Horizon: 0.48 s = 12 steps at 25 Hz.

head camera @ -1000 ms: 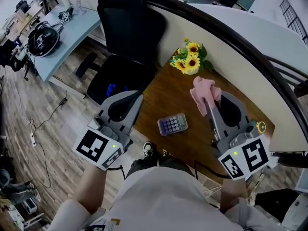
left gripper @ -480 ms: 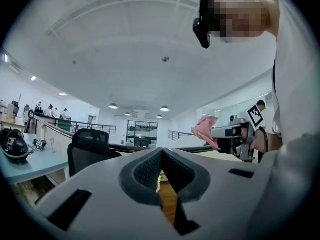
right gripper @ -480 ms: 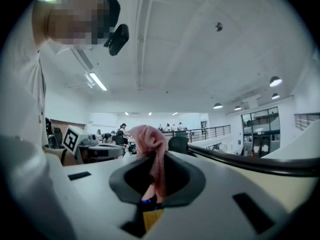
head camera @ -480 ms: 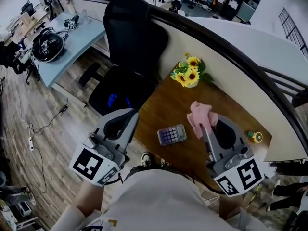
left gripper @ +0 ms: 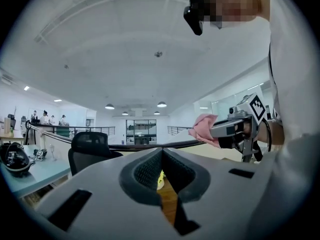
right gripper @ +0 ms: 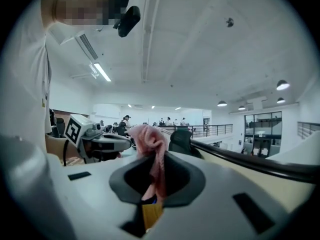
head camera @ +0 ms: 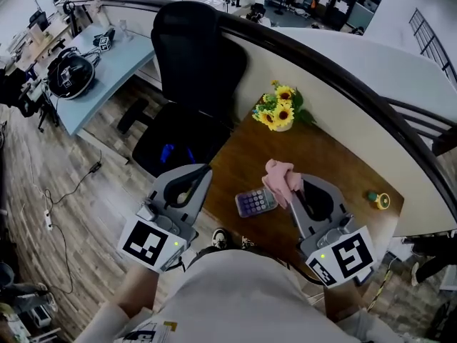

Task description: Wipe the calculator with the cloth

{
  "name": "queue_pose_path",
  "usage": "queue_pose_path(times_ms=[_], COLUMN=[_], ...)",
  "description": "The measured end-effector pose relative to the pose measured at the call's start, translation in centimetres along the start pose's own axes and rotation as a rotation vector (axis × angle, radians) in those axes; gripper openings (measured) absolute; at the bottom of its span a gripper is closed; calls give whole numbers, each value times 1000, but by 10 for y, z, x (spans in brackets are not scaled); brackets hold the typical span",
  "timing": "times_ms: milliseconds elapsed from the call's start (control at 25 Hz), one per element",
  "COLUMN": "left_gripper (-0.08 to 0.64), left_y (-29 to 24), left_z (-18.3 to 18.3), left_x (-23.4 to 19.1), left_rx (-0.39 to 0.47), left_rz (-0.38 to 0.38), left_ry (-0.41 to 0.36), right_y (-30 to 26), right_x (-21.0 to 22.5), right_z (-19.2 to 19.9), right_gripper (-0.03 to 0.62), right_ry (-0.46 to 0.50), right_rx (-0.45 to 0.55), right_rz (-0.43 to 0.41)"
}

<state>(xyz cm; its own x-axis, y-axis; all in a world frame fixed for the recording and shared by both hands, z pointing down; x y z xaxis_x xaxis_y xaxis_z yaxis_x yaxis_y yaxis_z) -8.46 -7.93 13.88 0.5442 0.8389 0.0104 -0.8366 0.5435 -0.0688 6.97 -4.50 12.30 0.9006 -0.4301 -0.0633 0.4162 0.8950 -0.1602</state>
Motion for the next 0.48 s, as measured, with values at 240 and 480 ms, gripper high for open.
queue_pose_path(times_ms=[240, 480], left_gripper=[2, 2], left_y=[4, 10], left_z=[-3, 1], left_x=[1, -5], left_rx=[7, -64], left_rz=[1, -23], left_ry=[6, -16], right_y=[2, -2], right_x=[5, 5], right_z=[-5, -12], right_gripper=[38, 38], right_ry=[-3, -8], right_rx=[12, 43], right_rz=[34, 37])
Point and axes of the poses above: the fingertips, and each gripper's own axes: y backward along the fingers, x to its right, z out of its underside, the point moved 2 cm from there along y, backward along the fingers, and after that the axes turned 11 degrees about z, right-handed, at the moved point
